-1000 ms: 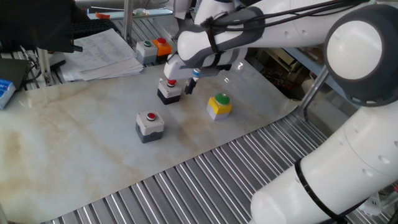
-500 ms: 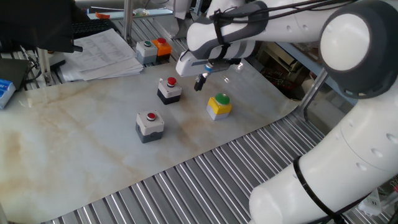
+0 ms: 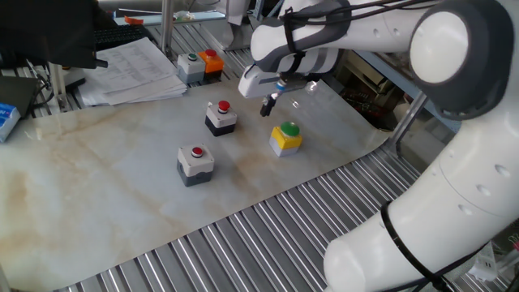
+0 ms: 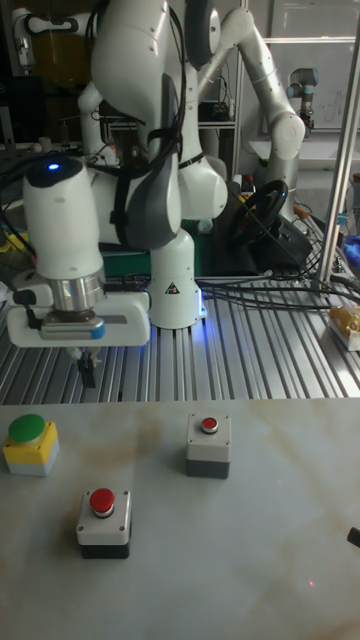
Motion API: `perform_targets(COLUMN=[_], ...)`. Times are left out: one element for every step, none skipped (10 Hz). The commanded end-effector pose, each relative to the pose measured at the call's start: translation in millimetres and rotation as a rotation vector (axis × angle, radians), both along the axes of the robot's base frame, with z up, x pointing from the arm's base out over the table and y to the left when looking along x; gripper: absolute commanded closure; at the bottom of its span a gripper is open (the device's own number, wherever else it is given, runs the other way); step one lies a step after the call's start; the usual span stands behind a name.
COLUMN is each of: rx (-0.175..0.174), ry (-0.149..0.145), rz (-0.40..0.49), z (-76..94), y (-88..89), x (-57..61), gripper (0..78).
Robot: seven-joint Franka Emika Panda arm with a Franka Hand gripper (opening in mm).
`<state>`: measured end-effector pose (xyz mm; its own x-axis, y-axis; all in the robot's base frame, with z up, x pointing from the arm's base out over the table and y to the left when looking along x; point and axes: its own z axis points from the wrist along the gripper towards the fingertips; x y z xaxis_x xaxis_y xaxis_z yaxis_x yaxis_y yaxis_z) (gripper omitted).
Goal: Press three buttons from left to right in sequence
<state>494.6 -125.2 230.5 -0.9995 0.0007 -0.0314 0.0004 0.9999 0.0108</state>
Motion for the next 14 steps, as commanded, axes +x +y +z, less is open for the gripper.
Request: perform_targets(rx=[-0.005,-0.006,-0.006,-0.005,-0.005,-0.005,-0.008,-0.012,-0.019,-0.019,-0.019,-0.019,-0.019,-0.017], ry=[0.02,0.022,0.022,0.018,0.016,0.016,0.01,0.01,0.01,0.011,0.011,0.01,0.01,0.012], rz=[-0.028,-0.027,-0.026,-0.02,-0.014,-0.014,-0.02,-0.027,-0.03,-0.035,-0.035,-0.037,-0.038,-0.038], z=[1.5,1.3,0.5,-3.3,-7.1,-7.1,-11.1,-12.1,-12.7,-13.0,-13.6,-15.9,-16.2,-17.8], y=[-24.9,-32.2,-38.0,-48.8,-57.3,-57.3,-68.2,-72.9,-78.4,-83.1,-85.4,-91.3,-92.3,-97.1], x=[1.1,0.6,0.3,0.2,0.0,0.0,-1.0,-1.8,-3.1,-4.3,-4.8,-5.9,-6.1,-6.8], gripper=[77.6,77.6,77.6,77.6,77.6,77.6,77.6,77.6,77.6,77.6,77.6,77.6,77.6,77.6])
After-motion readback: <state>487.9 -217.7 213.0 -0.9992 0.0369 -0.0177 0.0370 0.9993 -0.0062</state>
